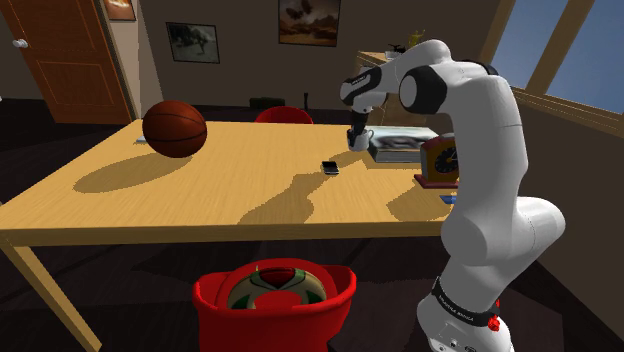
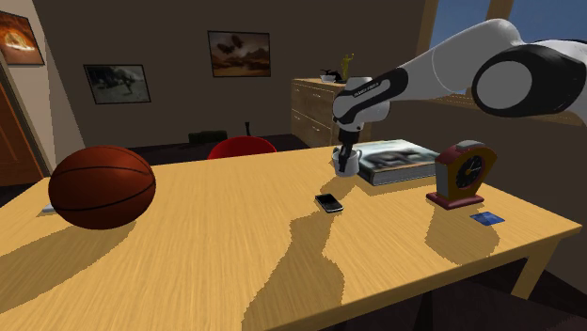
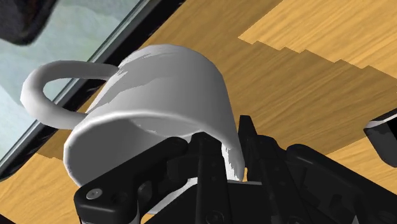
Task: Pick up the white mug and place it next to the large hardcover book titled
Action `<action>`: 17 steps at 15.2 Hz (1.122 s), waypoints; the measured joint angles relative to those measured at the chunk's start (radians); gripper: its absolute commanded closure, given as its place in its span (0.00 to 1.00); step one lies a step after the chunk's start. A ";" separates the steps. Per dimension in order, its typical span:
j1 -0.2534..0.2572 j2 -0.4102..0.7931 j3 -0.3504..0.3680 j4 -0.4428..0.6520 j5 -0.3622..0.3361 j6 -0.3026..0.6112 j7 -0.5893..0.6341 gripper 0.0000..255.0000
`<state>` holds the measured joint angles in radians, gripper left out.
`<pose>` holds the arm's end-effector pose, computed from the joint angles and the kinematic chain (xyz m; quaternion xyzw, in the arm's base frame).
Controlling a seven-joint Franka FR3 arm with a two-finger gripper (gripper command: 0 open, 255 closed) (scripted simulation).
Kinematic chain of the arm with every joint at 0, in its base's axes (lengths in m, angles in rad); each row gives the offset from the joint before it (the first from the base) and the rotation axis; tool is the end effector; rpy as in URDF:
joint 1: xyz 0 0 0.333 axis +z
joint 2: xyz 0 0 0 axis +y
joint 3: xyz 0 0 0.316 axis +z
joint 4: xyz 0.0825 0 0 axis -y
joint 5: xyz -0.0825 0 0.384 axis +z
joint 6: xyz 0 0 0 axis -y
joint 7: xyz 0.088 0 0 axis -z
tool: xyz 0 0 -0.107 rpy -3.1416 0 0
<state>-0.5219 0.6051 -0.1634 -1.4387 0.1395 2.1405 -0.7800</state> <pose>0.5789 -0.4366 0.3507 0.9981 0.0295 0.0492 0.0240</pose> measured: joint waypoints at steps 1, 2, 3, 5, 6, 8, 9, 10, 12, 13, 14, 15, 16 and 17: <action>-0.001 0.003 0.001 0.004 0.000 -0.002 0.000 1.00; 0.000 0.003 0.000 0.005 0.000 -0.002 0.001 1.00; 0.000 0.005 0.001 0.008 0.000 -0.004 0.002 0.00; -0.003 0.007 -0.002 0.009 -0.001 -0.007 0.002 0.00; -0.004 0.008 -0.003 0.010 -0.002 -0.008 0.002 0.00; -0.004 0.009 -0.003 0.010 -0.002 -0.008 0.002 0.00; -0.004 0.007 -0.004 0.006 -0.002 -0.005 0.001 0.00; -0.002 -0.004 -0.005 0.006 -0.004 -0.017 0.003 0.00; -0.003 -0.032 -0.008 0.011 -0.008 -0.049 0.004 0.00; -0.001 -0.043 -0.009 0.021 -0.011 -0.069 0.007 0.00; -0.002 -0.048 -0.010 0.031 -0.012 -0.083 0.007 0.00; -0.001 -0.052 -0.011 0.030 -0.013 -0.088 0.008 0.00; -0.002 -0.053 -0.011 0.034 -0.013 -0.092 0.008 0.00; -0.002 -0.053 -0.011 0.034 -0.013 -0.094 0.007 0.00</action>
<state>-0.5239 0.5518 -0.1743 -1.4044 0.1266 2.0470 -0.7727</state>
